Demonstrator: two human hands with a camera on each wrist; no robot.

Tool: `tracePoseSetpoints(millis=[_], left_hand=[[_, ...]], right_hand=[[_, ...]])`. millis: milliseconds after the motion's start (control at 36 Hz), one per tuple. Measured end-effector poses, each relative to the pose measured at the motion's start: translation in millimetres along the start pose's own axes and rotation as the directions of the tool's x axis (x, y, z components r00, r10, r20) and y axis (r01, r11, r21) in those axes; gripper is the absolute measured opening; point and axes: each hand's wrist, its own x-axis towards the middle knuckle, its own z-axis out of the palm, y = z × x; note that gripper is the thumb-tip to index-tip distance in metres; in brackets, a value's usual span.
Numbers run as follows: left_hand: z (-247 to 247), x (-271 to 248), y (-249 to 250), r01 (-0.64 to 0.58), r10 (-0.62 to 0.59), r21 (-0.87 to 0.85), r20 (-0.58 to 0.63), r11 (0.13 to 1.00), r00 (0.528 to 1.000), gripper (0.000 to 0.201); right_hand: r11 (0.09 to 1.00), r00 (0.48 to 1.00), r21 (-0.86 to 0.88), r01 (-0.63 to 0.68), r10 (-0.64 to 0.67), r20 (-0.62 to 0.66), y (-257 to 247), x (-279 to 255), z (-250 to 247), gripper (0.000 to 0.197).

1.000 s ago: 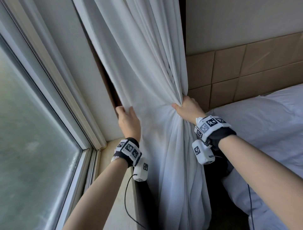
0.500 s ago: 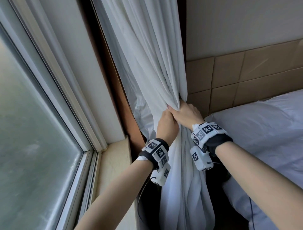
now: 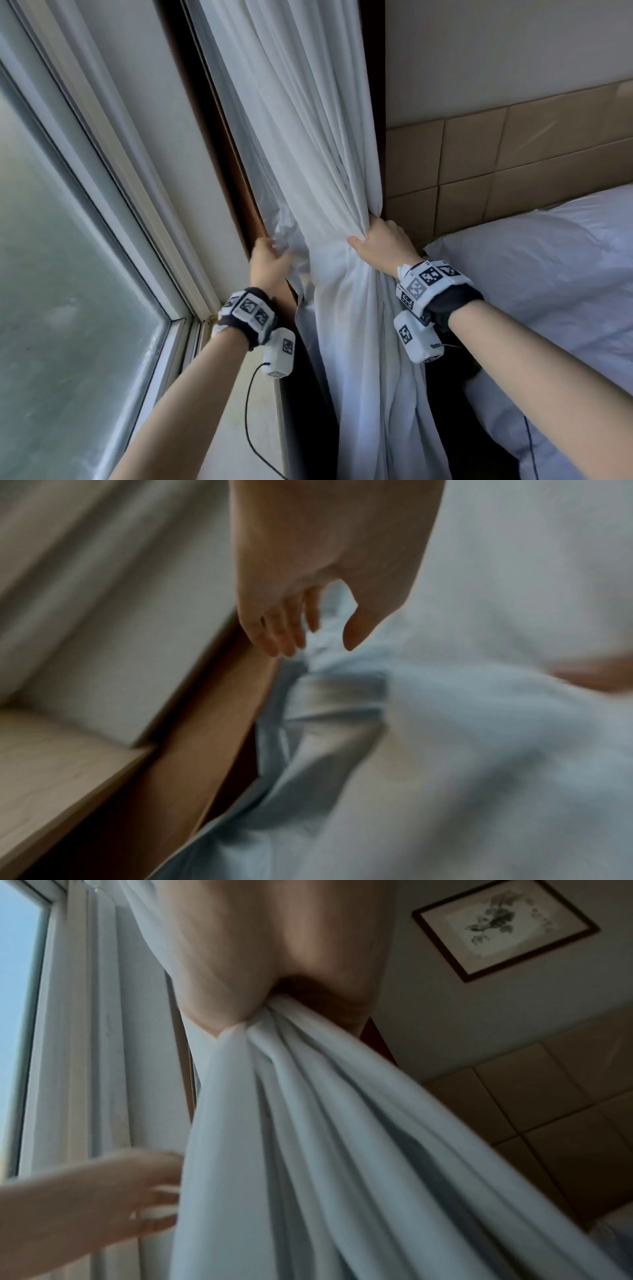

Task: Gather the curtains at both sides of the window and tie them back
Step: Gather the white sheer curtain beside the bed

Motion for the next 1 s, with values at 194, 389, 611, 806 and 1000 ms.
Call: tracePoseSetpoints(millis=[194,389,611,806,1000], left_hand=[[-1,51,-28,0.177,-0.18,-0.036,-0.112,0.984,0.977,0.072],[0,62,-24,0.051,-0.05,0.009,-0.095,0.999,0.994,0.022],[-32,-12,-26,-0.235,0.233,0.044,-0.4,0.971,0.886,0.021],[-46,-104,28,-0.547,0.567,0.172,-0.386,0.819,0.727,0.025],[13,-131,97,-0.637,0.655,0.177,-0.072,0.75,0.752,0.02]], right_hand=[[1.0,1.0,-0.001,0.016,-0.016,0.014,3,5,4,0.042],[1.0,1.0,-0.012,0.015,-0.015,0.003,5,10,5,0.044],[0.993,0.993,-0.118,0.017,-0.031,-0.117,1,19,7,0.042],[0.974,0.977,-0.223,0.042,-0.087,-0.196,-7,20,17,0.032],[0.956,0.971,-0.279,0.092,-0.148,-0.187,-11,8,22,0.027]])
